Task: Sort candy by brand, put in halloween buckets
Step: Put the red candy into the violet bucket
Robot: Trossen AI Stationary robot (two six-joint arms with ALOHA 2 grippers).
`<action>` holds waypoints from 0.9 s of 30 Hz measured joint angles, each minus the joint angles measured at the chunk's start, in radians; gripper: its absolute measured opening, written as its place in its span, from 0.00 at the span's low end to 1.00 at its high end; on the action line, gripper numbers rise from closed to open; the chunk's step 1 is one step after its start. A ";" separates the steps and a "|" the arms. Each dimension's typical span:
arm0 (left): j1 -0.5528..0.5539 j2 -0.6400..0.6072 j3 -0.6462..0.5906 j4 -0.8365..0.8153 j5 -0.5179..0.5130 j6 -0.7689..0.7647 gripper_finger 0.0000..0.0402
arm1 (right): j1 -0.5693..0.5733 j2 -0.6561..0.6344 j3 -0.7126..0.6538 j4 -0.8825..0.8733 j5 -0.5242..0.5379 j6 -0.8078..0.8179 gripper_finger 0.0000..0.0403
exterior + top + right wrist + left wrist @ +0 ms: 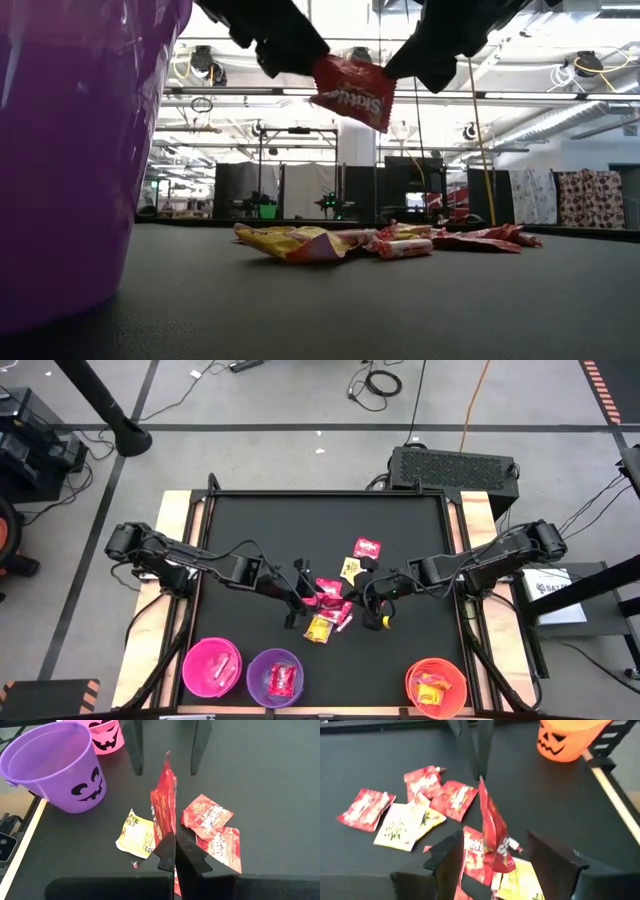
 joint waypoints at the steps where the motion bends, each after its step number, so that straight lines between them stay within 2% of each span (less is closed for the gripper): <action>1: 0.000 0.000 0.000 -0.002 -0.007 -0.008 0.53 | 0.000 0.000 0.000 0.000 0.000 0.000 0.00; 8: 0.018 0.000 0.000 -0.018 -0.011 -0.017 0.34 | 0.000 0.000 0.000 0.000 0.000 -0.002 0.00; 17: 0.018 0.000 0.000 -0.016 -0.012 0.045 0.04 | -0.002 0.000 0.000 0.001 0.000 -0.008 0.00; 22: 0.018 0.000 0.000 -0.016 -0.012 0.050 0.01 | -0.002 0.000 0.000 0.002 0.012 0.008 0.02; 27: 0.019 -0.020 0.000 -0.021 -0.015 0.041 0.01 | 0.010 -0.009 0.000 -0.007 0.021 0.035 0.17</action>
